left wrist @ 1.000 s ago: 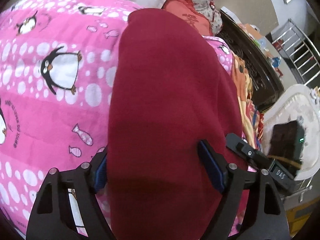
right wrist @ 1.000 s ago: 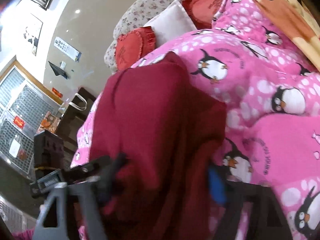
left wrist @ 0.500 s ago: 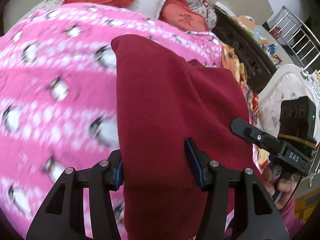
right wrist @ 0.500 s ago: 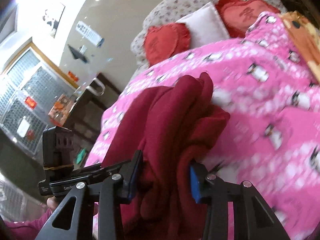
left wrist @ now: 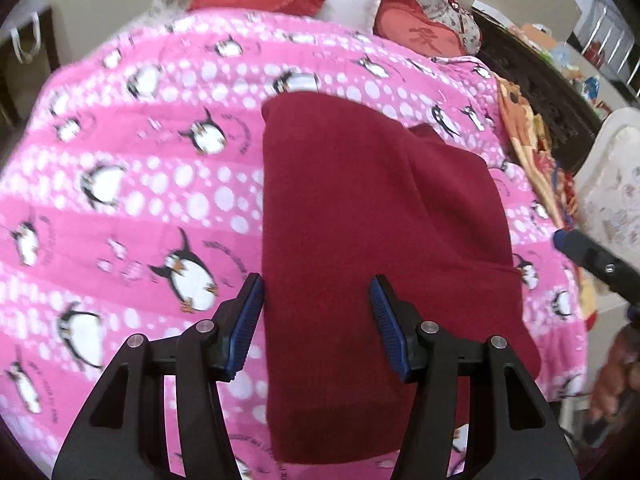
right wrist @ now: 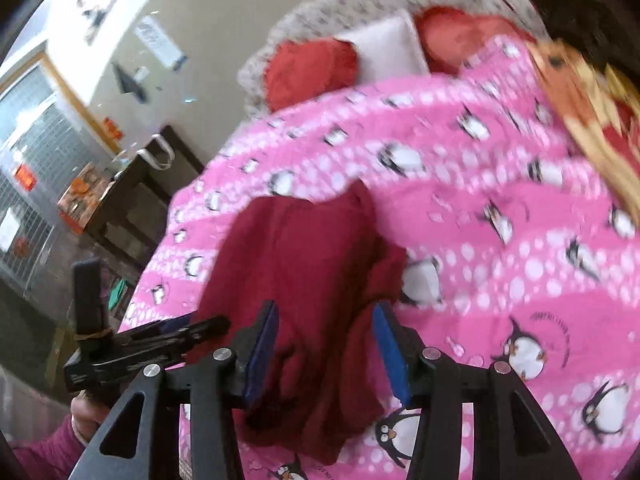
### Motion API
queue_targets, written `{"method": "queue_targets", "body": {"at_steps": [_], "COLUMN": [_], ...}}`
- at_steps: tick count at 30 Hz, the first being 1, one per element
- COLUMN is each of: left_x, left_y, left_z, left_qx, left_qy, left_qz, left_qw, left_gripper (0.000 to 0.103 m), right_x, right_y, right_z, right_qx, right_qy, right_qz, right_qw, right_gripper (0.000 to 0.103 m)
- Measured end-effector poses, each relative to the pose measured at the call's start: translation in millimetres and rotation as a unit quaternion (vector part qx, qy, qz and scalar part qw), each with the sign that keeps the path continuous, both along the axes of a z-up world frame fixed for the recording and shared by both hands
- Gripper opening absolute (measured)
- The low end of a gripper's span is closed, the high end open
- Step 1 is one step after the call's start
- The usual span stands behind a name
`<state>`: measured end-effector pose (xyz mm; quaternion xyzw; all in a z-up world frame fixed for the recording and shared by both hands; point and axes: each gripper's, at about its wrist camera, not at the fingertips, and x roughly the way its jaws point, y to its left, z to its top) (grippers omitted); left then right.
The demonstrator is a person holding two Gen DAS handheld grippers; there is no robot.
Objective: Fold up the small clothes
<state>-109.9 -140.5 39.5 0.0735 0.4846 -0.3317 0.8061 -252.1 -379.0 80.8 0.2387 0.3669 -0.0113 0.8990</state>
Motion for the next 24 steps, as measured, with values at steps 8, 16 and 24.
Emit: {"method": "queue_targets", "body": {"at_steps": [8, 16, 24], "left_x": [-16, -29, -40], "left_y": [6, 9, 19], "left_z": [17, 33, 54], "left_qx": [0.025, 0.014, -0.003], "left_qy": [-0.056, -0.087, -0.109], "left_qz": [0.025, 0.045, 0.053], "left_qw": [0.9978, 0.9951, 0.9926], "left_gripper": [0.056, 0.056, 0.056], "right_x": [16, 0, -23], "right_y": [60, 51, 61], "right_z": [-30, -45, 5], "right_qx": [-0.074, -0.073, -0.098], "right_qy": [0.032, 0.060, 0.011], "right_qz": [0.060, 0.040, 0.002], "right_qw": [0.995, 0.995, 0.995], "right_gripper": [0.041, 0.041, 0.053]}}
